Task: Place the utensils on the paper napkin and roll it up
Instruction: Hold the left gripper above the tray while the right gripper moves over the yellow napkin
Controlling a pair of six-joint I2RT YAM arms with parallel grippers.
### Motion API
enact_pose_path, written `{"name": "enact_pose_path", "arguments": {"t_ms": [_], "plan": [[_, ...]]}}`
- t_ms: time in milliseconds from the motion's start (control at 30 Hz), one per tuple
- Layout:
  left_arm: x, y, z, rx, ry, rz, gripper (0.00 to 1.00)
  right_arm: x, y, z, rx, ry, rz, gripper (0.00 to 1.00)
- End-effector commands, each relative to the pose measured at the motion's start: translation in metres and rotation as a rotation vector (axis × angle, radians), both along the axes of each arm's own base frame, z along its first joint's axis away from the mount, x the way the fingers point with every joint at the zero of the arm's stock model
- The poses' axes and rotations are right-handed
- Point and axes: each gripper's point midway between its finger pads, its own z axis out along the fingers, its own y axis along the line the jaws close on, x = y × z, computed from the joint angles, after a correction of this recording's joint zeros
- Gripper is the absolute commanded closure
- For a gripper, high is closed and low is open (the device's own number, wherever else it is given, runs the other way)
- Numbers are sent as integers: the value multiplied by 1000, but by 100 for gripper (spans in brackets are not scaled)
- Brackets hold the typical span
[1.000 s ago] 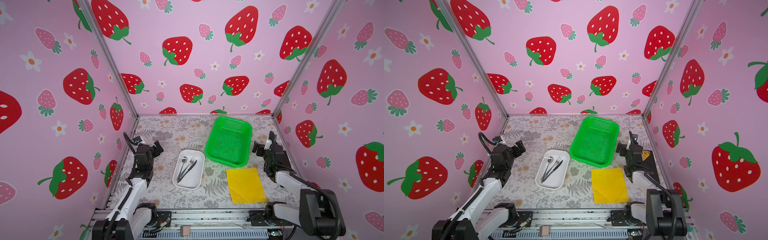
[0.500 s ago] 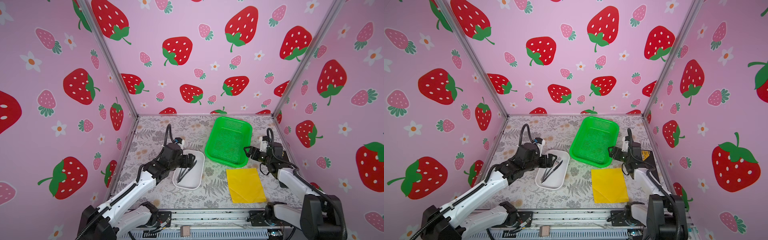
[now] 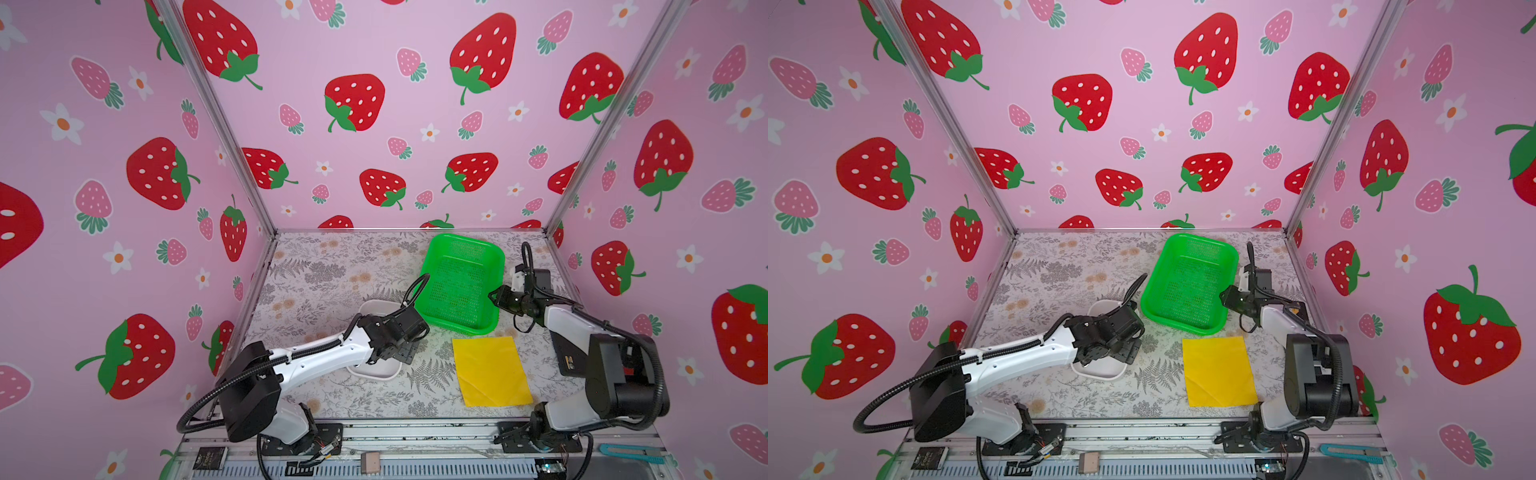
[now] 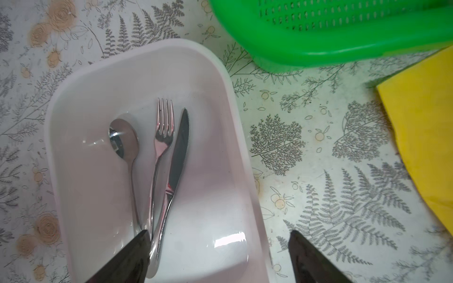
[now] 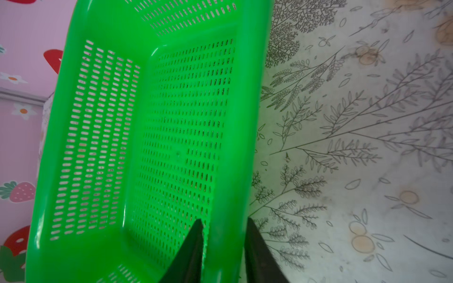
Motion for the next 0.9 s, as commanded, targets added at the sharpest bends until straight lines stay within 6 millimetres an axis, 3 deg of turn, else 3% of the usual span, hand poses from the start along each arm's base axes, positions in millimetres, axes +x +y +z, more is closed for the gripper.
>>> {"name": "enact_pose_path", "arguments": {"t_ms": [0, 167, 400, 533, 600, 667, 767, 867], "plan": [[4, 10, 10, 83, -46, 38, 11, 17, 4, 2, -24, 3, -57, 80], [3, 10, 13, 55, -47, 68, 11, 55, 19, 4, -61, -20, -122, 90], [0, 0, 16, 1, -27, 67, 10, 106, 34, -1, -114, -27, -195, 91], [-2, -10, 7, -10, 15, 56, 10, 123, 41, 2, -108, -28, -198, 86], [-1, -12, 2, 13, 18, 60, 10, 124, 49, 13, -89, -44, -152, 81], [2, -12, -4, 36, 22, 67, 10, 118, 51, 29, -79, -66, -123, 69], [6, -7, -13, 99, 17, 89, 10, 100, 36, 59, -99, -123, -134, 54], [9, 4, -21, 163, 9, 113, 10, 71, 10, 77, -119, -147, -168, 49]]}}
